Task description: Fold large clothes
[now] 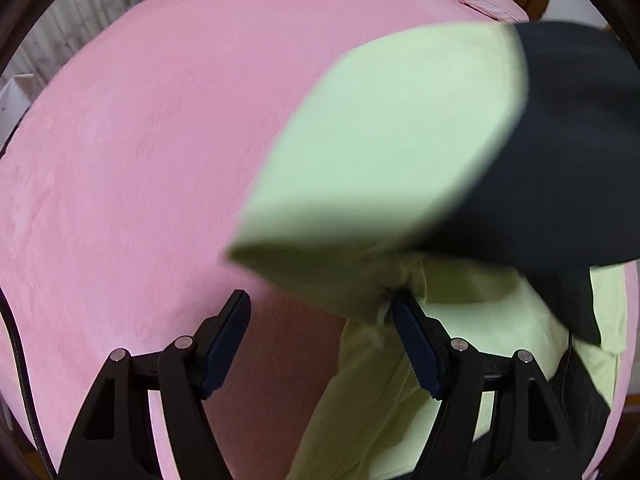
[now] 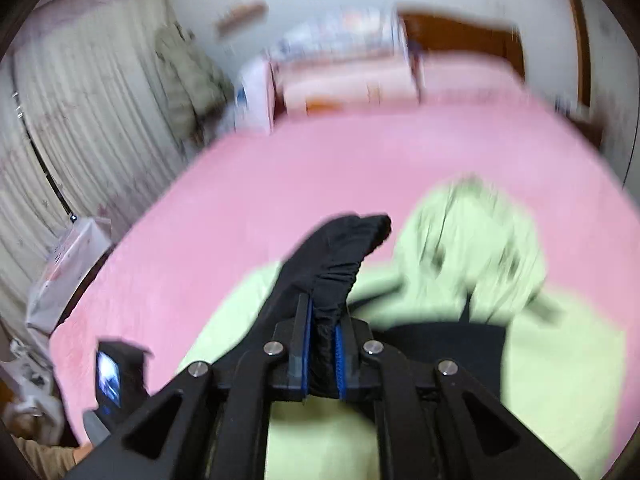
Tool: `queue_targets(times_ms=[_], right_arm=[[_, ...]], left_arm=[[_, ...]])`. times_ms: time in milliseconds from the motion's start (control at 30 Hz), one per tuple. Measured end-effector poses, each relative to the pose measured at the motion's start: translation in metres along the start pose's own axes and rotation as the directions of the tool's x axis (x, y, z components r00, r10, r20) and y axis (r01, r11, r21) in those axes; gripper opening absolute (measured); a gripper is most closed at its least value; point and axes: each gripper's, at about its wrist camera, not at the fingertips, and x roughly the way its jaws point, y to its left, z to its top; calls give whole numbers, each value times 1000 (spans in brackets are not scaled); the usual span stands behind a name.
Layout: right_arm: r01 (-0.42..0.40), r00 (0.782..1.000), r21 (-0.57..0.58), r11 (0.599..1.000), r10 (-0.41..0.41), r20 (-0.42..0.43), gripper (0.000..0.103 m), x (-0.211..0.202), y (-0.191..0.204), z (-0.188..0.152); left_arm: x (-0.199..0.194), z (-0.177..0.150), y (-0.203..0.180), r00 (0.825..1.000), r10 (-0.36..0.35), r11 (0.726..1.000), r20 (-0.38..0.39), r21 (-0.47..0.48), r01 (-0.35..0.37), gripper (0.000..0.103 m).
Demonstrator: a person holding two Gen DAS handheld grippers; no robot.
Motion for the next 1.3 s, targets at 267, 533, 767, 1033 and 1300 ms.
queue_targets(times_ms=[267,533,767,1033,1300], right_arm=[[242,959,40,969,-245,140,9,-50,-61,20],[419,907,199,886,-402,-123,9,-25,-159,-61],[503,856,250,828,-437,-276,9,-8,-192,-127],[570,811,137,810,-527,-255,12,-5,-182,-137],[485,862,281,829,-399,-312,54,-17,-217,-132]], left_arm=[[7,-1,-17,999,37,999,7,6,-37,61],[10,-20,-35,999,28,996,-16,86,-26,51],[13,-24,-42,999,51,993,-14,110,-50,49],[17,-20,-62,997,71,979,-28,191,-65,51],[-24,-8,-54,992,-80,964,-94,244,101,69]])
